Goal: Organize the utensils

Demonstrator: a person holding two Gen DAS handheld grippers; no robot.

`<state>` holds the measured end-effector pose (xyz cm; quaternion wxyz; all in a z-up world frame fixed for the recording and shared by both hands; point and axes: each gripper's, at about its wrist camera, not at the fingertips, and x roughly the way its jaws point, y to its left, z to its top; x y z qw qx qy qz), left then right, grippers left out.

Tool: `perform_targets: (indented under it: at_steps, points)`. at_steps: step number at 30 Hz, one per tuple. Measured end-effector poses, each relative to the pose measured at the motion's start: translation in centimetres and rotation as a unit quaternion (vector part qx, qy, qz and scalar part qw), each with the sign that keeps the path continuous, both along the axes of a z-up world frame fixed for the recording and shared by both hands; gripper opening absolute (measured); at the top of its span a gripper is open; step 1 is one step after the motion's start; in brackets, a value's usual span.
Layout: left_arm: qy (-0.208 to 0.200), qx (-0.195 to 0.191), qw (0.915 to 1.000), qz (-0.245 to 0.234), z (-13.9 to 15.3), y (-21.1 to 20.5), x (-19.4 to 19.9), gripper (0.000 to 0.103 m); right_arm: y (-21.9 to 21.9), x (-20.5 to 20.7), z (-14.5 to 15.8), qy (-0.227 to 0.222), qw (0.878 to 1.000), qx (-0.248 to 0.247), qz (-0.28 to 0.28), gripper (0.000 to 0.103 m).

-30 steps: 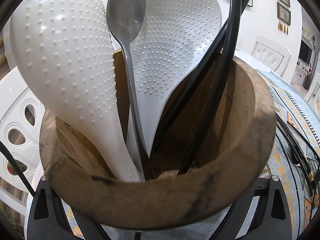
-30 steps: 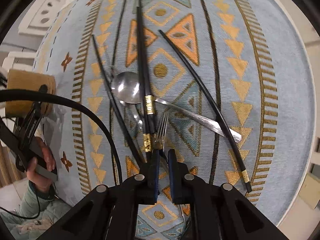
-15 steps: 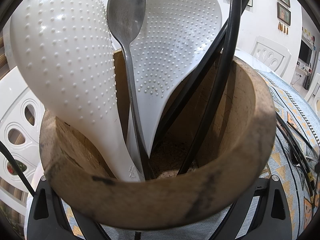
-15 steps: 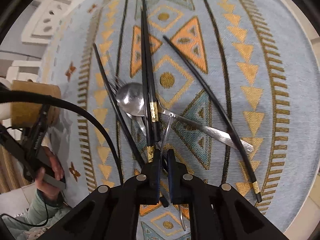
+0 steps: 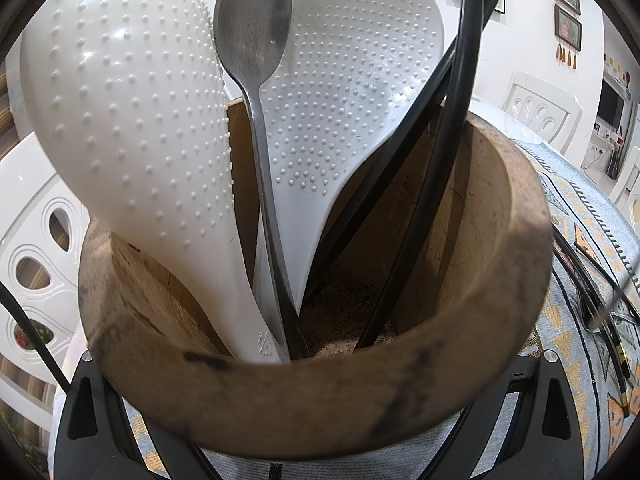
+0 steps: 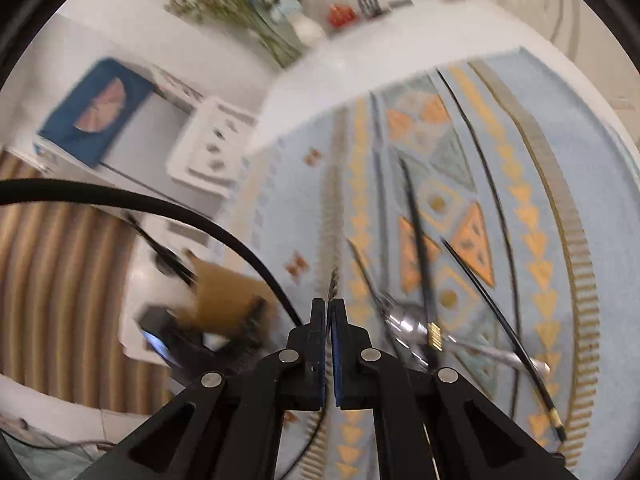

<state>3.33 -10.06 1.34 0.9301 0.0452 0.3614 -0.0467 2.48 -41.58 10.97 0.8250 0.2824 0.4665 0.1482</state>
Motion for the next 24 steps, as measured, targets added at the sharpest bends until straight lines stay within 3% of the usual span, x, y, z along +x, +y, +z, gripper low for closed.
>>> perform_targets:
  at_steps: [4,7,11,15,19,22,24]
  points:
    - [0.0,0.0,1.0,0.0,0.0,0.0,0.0,0.097,2.4,1.1,3.9,-0.06,0.998,0.004,0.008,0.002]
    - [0.0,-0.001,1.0,0.0,-0.1,0.1,0.2,0.097,3.5,2.1,5.3,-0.072,0.997,-0.011,0.021,0.002]
    - [0.0,-0.001,1.0,0.0,-0.1,0.2,0.3,0.097,3.5,2.5,6.3,-0.085,0.996,0.019,0.023,0.001]
    - [0.001,-0.002,1.0,0.001,-0.1,0.2,0.2,0.097,4.0,2.2,8.4,-0.109,0.993,0.011,0.035,0.001]
    - [0.002,-0.002,1.0,0.0,-0.3,0.3,0.1,0.097,5.2,3.6,6.9,-0.065,0.995,-0.051,0.052,0.004]
    - [0.003,-0.002,1.0,0.0,-0.3,0.3,0.0,0.097,6.2,4.9,2.8,0.004,0.996,-0.057,0.075,0.019]
    - [0.003,-0.002,1.0,0.0,-0.3,0.4,0.1,0.097,7.0,5.7,0.0,0.032,0.992,-0.074,0.093,0.023]
